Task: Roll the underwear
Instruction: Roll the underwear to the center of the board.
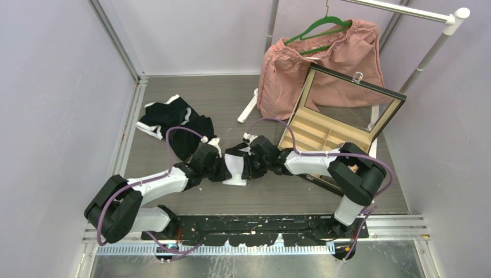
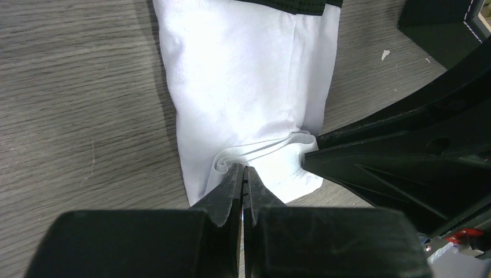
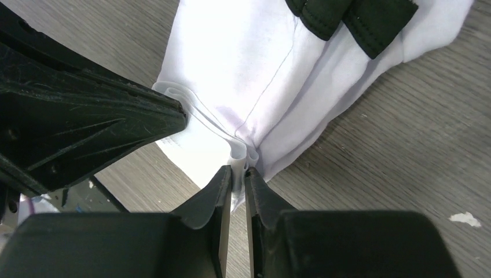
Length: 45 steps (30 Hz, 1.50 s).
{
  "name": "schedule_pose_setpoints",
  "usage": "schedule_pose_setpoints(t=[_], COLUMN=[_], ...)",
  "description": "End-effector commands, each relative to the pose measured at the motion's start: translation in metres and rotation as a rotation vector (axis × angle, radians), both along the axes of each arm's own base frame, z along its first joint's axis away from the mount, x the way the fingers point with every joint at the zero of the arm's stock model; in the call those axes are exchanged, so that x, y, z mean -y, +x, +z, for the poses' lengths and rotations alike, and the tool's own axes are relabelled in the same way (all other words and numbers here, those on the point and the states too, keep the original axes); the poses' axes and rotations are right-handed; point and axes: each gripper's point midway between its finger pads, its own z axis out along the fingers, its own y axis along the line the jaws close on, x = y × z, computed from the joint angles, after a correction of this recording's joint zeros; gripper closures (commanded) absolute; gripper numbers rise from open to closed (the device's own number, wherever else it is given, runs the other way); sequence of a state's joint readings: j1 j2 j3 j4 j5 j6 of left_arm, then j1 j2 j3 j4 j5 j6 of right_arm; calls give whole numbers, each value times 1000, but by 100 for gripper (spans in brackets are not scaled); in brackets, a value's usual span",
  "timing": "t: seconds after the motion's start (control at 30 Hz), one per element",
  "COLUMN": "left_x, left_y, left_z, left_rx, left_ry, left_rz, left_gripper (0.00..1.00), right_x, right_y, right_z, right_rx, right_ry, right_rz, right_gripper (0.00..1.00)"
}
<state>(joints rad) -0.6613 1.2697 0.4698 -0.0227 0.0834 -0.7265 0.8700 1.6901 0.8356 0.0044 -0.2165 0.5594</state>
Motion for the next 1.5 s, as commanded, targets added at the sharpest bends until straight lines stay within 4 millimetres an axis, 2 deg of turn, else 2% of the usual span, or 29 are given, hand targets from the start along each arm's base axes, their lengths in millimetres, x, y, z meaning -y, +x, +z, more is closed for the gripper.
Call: schedule_pose_setpoints(t=[0.0, 0.23, 0.33, 0.47, 0.57, 0.77, 0.97, 1.03, 1.17, 1.2, 1.3, 1.37, 1.47], left_x=[-30, -30, -30, -31, -31, -31, -31, -31, -30, -30, -30, -30, -30], left_y=[-19, -20, -20, -21, -21, -20, -20, -20, -20, -20, -20, -20, -21], left_z=[-29, -29, -30, -30, -30, -31, -30, -30, -31, -31, -32, -31, -31], left_rx=[-74, -77, -78, -79, -80, -80, -77, -78, -82, -82, -85, -84, -83], left_ry=[132, 130, 130, 129, 129, 133, 133, 133, 135, 135, 137, 134, 133], left_rz=[19, 22, 23, 25, 25, 27, 27, 25, 21, 21, 22, 21, 21], left_gripper=[99, 99, 99, 99, 99, 99, 99, 99, 99, 99, 99, 99, 99], right_x=[43, 70, 77, 78, 74, 60, 57, 49, 35, 24, 5, -5, -25], right_y=[-12, -16, -19, -23, -24, -11, -3, -2, -2, 1, -10, -20, -41], right_z=[-35, -52, -59, -66, -63, -21, 13, 27, 59, 73, 94, 101, 104], right_rx=[7, 176, 241, 291, 297, 378, 434, 471, 610, 681, 884, 1026, 1126], right_ry=[-294, -573, -648, -682, -638, -503, -451, -397, -268, -198, -50, -19, -3], right_rz=[-21, -6, 7, 12, -4, -64, -83, -45, 88, 115, 284, 425, 628], right_gripper=[81, 81, 73, 69, 62, 52, 51, 50, 48, 48, 48, 48, 46])
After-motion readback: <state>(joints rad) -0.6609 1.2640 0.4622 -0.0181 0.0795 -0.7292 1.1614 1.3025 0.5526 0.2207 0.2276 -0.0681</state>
